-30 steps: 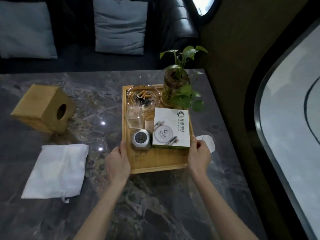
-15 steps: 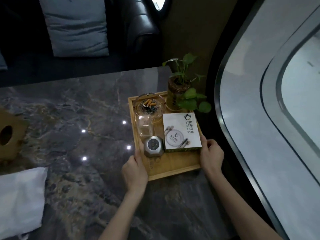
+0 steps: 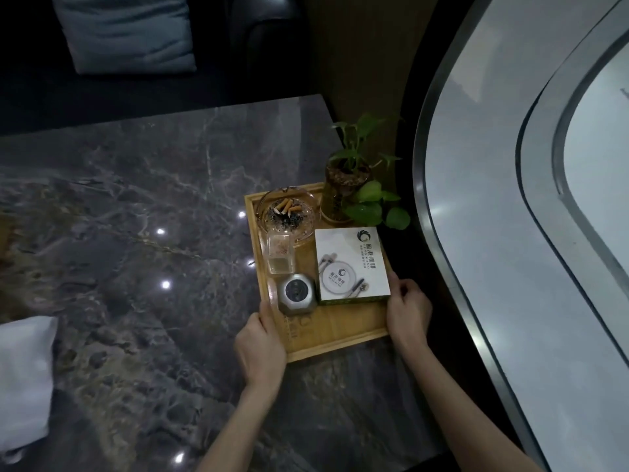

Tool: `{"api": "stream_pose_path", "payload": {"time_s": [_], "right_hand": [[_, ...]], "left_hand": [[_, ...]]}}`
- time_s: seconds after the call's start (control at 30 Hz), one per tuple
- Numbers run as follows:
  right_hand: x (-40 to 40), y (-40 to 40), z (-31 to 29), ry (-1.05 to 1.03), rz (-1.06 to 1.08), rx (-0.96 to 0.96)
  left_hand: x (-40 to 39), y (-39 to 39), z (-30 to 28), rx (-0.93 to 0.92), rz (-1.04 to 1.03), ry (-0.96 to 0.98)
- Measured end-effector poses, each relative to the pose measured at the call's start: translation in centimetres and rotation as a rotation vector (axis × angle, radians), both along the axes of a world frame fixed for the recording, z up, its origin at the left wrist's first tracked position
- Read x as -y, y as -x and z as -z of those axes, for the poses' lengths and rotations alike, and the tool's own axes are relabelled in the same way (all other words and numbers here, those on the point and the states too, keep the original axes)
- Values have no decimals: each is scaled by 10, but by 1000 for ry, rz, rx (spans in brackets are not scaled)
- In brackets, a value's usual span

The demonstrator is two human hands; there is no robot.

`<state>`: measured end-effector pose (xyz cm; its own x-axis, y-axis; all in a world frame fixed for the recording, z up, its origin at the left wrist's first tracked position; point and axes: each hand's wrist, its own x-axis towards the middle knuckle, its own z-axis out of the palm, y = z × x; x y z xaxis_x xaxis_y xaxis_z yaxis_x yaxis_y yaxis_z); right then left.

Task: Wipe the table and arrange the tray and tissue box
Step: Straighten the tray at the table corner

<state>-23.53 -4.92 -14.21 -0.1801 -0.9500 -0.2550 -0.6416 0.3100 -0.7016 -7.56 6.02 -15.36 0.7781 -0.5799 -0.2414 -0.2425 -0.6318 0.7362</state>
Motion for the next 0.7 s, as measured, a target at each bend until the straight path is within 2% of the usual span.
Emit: {"api": "stream_pose_path", "payload": {"time_s": [0.13,0.23,0.37,0.47,0.7], "right_hand": [[0,0,6,-11,-17,-50],[-1,2,4,24,-119,-169],[0,3,-5,-2,-397,-499],[2,0,-12,-35,-518,-699],[0,0,-14,-44,-606,-831]], "left_hand": [[1,-2,1,3,30,-27],[0,-8,-1,-5,134,-116],[1,-20,-6,73,321,-247],[3,-25,-10,156,432,-316],[8,-30,-10,194,552,-474]]}}
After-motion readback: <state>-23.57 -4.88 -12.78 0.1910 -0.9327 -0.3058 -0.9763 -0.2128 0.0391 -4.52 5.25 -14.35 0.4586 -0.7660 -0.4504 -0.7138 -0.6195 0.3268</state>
